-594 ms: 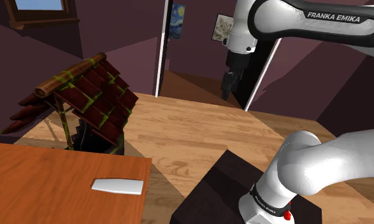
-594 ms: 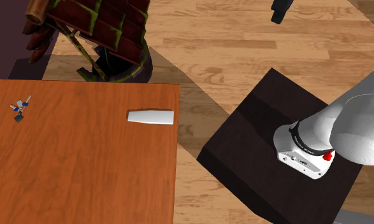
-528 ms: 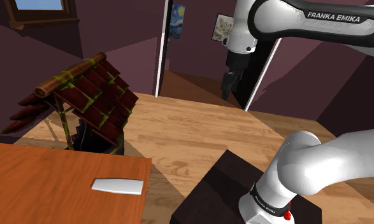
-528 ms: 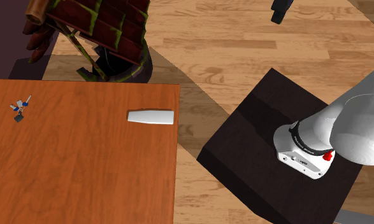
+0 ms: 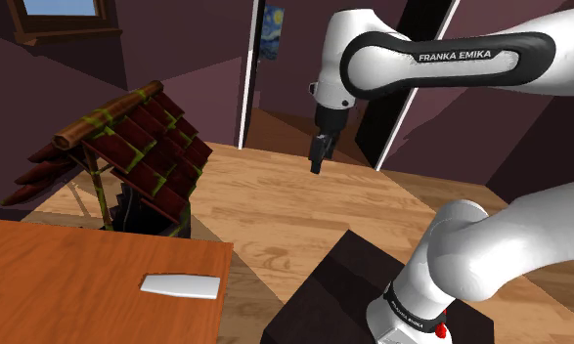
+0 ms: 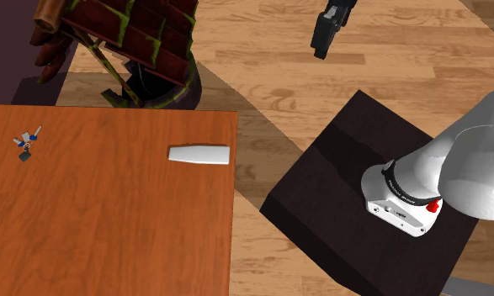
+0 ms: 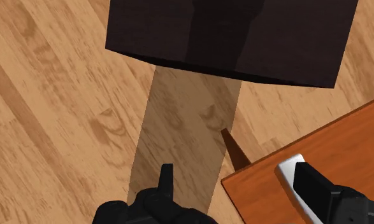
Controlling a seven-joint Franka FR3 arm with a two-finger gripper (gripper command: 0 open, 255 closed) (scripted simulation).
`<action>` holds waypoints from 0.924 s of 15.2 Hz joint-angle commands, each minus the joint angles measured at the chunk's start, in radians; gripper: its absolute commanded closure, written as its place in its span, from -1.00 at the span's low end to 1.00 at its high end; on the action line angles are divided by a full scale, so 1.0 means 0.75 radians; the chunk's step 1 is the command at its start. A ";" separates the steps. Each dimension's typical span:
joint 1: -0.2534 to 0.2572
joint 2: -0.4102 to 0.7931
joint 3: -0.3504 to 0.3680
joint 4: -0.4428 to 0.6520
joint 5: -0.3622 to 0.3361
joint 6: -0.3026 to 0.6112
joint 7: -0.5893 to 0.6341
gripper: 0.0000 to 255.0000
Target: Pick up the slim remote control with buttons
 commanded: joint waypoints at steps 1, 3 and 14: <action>0.025 0.063 0.019 -0.029 0.016 0.098 0.005 -1.00; 0.046 0.134 0.033 -0.043 0.026 0.187 0.004 -1.00; 0.147 0.605 0.124 -0.002 0.054 0.640 0.001 -1.00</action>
